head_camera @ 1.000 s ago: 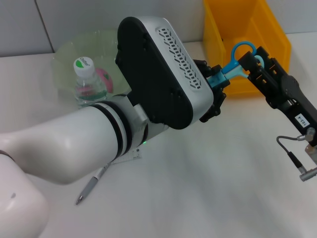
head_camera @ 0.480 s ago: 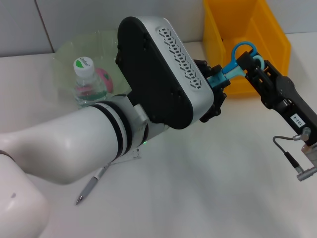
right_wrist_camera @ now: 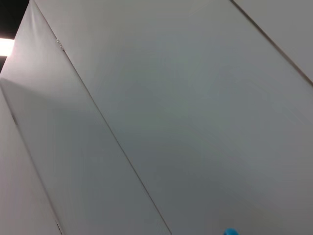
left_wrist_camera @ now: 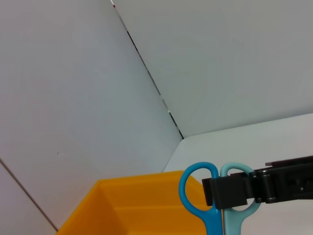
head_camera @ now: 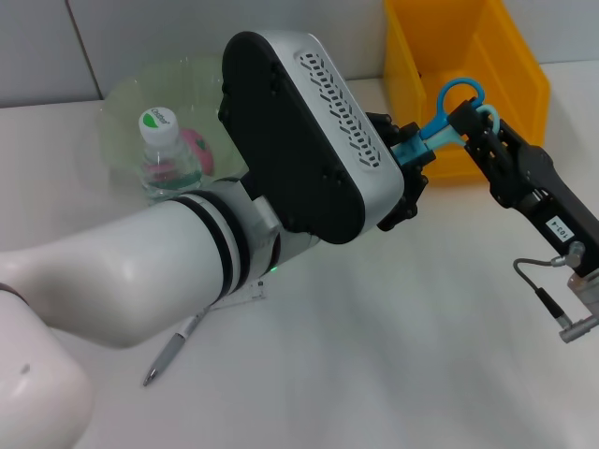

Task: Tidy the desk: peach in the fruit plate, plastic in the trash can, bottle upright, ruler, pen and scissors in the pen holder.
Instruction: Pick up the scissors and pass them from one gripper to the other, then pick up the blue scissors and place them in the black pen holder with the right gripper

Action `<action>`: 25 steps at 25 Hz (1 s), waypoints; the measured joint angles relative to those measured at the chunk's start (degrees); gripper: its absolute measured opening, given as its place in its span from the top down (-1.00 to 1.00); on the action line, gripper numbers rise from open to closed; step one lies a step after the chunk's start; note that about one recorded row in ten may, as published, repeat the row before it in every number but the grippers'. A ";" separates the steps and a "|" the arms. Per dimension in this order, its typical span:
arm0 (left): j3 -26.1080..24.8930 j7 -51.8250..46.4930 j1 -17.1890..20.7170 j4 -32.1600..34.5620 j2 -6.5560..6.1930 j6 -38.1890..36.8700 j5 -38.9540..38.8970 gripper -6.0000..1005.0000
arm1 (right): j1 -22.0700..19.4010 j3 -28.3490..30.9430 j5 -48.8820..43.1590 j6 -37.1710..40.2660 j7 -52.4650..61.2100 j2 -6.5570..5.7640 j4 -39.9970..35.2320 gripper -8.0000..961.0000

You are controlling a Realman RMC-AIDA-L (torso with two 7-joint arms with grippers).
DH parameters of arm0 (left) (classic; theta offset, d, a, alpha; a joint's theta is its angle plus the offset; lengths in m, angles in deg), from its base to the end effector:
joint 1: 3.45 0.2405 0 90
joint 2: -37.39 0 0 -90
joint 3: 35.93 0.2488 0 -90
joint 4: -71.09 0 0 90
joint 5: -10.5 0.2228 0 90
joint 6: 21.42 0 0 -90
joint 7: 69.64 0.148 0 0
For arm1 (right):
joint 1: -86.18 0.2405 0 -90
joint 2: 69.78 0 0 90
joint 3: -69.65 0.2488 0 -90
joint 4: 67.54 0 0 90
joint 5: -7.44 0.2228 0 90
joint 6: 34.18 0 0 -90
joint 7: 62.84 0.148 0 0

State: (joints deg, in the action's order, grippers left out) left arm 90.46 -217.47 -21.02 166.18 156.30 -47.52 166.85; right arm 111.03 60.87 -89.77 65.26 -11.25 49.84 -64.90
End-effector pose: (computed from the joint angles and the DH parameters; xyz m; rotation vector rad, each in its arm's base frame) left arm -0.0402 0.3001 -0.0984 -2.4569 0.1433 -0.2939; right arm 0.2716 0.2789 -0.0229 -1.8652 0.7772 1.5652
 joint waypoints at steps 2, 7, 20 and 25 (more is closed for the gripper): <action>0.05 0.00 0.00 0.00 0.00 0.00 0.00 0.39 | 0.09 -0.03 0.00 -0.16 0.00 -0.01 0.00 0.46; 0.14 0.00 0.00 0.00 0.00 0.00 0.00 0.37 | 0.44 -0.27 0.00 -1.09 0.28 -0.01 0.21 0.51; 0.85 -0.30 -0.21 -0.35 0.11 1.04 0.00 0.34 | 0.57 -2.11 0.29 -1.02 -1.35 -0.04 0.51 0.73; 1.21 -0.29 -0.69 -0.81 0.17 0.92 0.00 0.29 | 0.13 -1.83 0.48 0.03 -1.47 -0.02 0.43 0.80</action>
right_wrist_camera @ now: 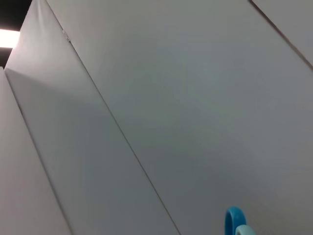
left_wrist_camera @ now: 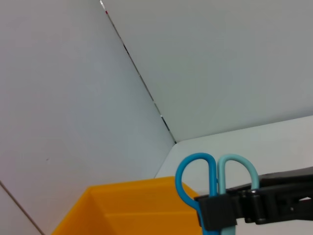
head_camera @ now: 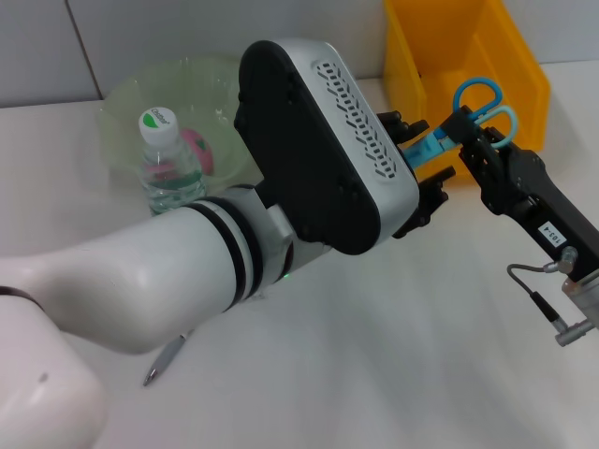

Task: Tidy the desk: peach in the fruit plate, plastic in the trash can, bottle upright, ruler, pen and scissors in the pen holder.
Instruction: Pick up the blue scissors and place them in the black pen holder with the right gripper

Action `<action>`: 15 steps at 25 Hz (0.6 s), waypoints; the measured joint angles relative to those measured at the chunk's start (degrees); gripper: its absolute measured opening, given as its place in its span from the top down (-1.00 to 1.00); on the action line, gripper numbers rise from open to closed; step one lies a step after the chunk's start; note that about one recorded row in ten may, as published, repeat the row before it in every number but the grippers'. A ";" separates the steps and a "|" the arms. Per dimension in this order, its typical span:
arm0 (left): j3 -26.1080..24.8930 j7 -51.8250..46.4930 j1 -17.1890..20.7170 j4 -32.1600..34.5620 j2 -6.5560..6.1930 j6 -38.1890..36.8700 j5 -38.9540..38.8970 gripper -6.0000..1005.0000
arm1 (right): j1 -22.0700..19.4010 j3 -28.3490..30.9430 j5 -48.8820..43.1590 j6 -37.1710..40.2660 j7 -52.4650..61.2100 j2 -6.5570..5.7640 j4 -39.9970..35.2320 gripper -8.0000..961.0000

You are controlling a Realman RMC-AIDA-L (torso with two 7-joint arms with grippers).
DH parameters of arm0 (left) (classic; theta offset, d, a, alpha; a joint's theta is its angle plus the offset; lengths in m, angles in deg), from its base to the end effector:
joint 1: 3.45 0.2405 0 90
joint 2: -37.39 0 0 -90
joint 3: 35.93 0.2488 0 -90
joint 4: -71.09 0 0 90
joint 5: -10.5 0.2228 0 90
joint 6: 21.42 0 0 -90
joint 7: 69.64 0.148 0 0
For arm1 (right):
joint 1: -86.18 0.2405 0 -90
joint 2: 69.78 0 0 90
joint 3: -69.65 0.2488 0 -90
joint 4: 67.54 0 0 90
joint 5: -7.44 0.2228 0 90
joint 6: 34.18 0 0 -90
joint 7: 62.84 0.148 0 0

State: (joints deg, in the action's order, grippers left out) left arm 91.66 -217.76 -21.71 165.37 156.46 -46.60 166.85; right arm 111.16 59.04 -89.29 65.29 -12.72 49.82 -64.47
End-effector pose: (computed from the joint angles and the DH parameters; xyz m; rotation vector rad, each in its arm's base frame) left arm -0.0370 0.2964 -0.1049 -2.4706 0.1596 -0.3057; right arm 0.2694 0.2771 -0.0267 -1.8938 0.7587 1.5525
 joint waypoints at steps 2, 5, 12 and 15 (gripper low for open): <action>0.22 0.03 -0.02 -0.10 0.01 0.02 0.00 0.22 | -0.02 0.02 0.04 0.31 0.00 -0.06 -0.05 0.80; 0.28 -0.18 0.02 -0.30 0.02 -0.02 -0.04 0.11 | -0.01 0.43 0.10 1.46 -0.03 -0.15 -0.43 0.80; 0.03 -0.43 2.84 -1.19 -0.14 0.50 -0.10 -0.38 | 1.23 3.14 0.15 1.01 -0.01 -0.31 -3.52 0.81; -0.12 -0.46 4.44 -1.22 -0.24 0.63 -0.14 -0.58 | 2.41 4.10 0.18 0.62 0.20 -0.33 -5.09 0.81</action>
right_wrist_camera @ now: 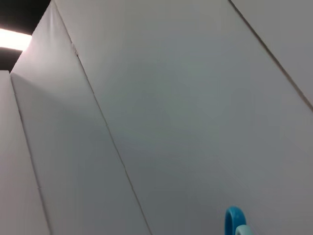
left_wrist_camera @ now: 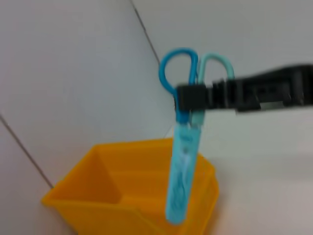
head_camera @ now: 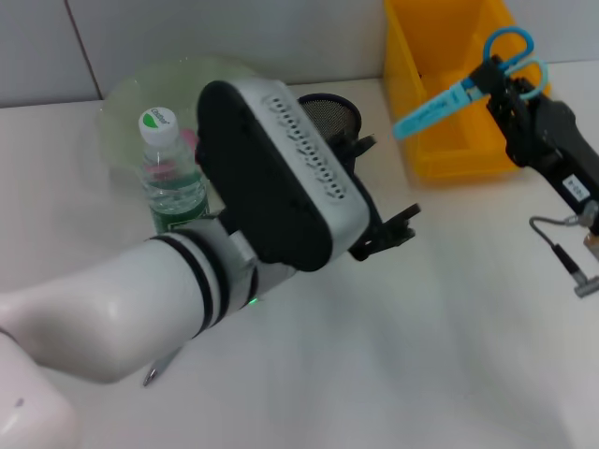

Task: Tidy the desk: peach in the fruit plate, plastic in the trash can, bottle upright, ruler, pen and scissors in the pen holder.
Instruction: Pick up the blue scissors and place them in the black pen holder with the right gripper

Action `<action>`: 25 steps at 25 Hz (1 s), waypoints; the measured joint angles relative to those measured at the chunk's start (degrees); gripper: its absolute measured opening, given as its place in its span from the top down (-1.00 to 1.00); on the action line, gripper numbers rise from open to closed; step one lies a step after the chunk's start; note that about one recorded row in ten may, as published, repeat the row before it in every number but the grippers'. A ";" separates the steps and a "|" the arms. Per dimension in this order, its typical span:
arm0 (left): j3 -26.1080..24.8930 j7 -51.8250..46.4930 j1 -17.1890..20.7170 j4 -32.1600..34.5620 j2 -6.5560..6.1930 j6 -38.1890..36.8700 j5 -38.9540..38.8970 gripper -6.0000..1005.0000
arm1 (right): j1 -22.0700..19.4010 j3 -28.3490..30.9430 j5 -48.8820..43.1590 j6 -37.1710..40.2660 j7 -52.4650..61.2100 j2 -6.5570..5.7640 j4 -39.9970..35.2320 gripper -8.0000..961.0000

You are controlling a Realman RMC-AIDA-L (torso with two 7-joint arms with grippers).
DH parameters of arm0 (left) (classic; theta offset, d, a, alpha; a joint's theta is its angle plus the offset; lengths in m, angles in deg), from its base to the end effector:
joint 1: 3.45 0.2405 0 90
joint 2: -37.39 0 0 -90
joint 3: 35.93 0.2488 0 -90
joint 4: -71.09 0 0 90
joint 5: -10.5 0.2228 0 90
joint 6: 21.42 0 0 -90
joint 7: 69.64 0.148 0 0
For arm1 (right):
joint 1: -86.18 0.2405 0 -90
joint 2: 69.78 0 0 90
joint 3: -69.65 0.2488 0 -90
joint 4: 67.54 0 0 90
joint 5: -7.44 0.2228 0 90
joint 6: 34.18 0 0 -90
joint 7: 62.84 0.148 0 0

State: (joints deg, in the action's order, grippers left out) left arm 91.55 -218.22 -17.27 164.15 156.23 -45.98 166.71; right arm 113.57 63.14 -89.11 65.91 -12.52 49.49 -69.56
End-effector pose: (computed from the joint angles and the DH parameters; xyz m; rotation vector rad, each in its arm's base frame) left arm -0.0668 0.2950 -0.1065 -2.4690 0.0424 -0.2599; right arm 0.2686 0.2999 -0.0003 -1.8607 0.6222 1.5294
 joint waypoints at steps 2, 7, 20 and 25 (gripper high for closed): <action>-0.09 -0.02 1.35 0.16 -0.01 0.15 -0.03 -0.63 | 1.17 0.46 0.03 -0.91 0.21 -0.05 -0.93 0.81; 0.25 0.16 5.01 0.54 -0.22 2.76 -0.04 -0.65 | 5.47 0.46 0.06 -6.41 0.36 -0.10 -3.74 0.80; 2.00 2.17 13.22 2.72 -0.94 16.09 0.10 -0.65 | 13.65 -3.25 -0.48 -14.69 0.44 -0.01 -9.20 0.78; 3.18 2.12 14.05 2.83 -2.05 20.88 0.16 -0.65 | 13.89 -5.64 -0.52 -15.59 3.38 -0.05 -12.40 0.77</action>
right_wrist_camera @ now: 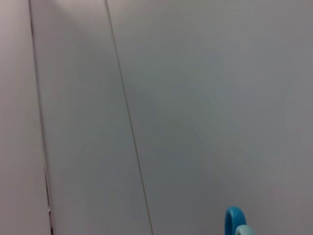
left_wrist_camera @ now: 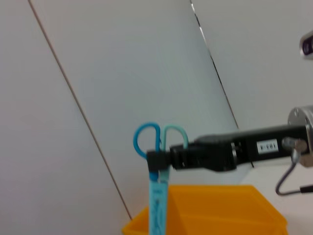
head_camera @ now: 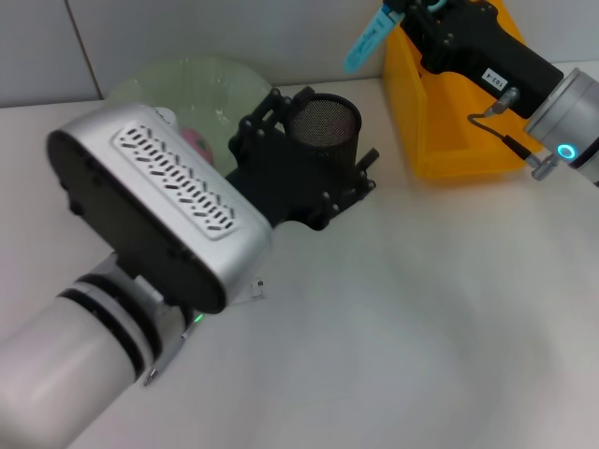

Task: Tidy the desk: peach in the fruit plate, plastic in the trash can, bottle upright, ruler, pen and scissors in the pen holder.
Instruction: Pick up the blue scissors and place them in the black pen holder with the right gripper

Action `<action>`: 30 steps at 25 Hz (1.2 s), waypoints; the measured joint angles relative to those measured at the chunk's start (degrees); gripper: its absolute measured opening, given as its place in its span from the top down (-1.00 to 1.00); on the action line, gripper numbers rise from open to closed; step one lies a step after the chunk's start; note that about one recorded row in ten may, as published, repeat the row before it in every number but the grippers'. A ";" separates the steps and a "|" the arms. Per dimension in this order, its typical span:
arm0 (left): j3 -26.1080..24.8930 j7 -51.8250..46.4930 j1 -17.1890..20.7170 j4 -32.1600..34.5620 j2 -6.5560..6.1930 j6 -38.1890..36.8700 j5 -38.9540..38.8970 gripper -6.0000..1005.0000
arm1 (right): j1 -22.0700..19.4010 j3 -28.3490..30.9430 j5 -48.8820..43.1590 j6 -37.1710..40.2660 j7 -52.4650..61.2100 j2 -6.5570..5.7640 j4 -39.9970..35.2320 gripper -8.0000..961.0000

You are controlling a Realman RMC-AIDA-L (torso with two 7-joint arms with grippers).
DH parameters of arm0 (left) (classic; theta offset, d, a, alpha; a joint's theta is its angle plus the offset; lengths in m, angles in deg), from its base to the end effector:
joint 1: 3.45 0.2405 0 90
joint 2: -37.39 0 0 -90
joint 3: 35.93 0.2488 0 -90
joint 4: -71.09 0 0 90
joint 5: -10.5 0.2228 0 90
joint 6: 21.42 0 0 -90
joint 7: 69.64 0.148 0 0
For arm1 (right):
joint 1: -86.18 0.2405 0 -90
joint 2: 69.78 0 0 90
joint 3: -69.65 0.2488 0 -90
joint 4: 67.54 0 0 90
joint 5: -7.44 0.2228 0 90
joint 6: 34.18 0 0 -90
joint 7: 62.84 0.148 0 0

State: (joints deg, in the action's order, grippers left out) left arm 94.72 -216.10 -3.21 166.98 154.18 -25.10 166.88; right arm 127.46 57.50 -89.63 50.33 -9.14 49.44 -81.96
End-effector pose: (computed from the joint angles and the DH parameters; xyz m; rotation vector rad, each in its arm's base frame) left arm -0.0873 0.2774 -0.0758 -2.2309 -0.0240 -0.4892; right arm 0.2202 0.3951 0.0133 -2.0821 0.4452 1.2593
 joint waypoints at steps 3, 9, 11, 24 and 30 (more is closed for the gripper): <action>1.25 -0.57 1.05 -0.08 -1.55 5.64 -0.19 -0.65 | 0.07 -1.17 0.18 -0.63 0.77 0.03 -0.93 0.76; 1.95 -0.66 1.91 -0.50 -2.16 9.05 -0.20 -0.65 | 0.90 -4.32 0.32 -1.97 3.09 0.04 -3.08 0.74; 3.46 -0.76 4.41 -1.64 -2.91 15.15 -0.18 -0.65 | 1.27 -5.80 0.33 -2.95 4.47 0.07 -4.29 0.74; 4.93 -3.81 4.73 -6.18 -3.59 23.70 0.34 -0.65 | 3.92 -11.43 0.42 -9.99 3.02 0.26 -5.76 0.70; 4.72 -4.31 4.57 -6.78 -3.41 24.06 0.06 -0.65 | 4.55 -13.15 0.47 -11.38 1.40 0.40 -5.84 0.68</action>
State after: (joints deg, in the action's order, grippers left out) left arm 99.44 -220.41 1.36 160.19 150.76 -1.04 166.94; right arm 132.02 44.35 -89.16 38.94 -7.74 49.84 -87.80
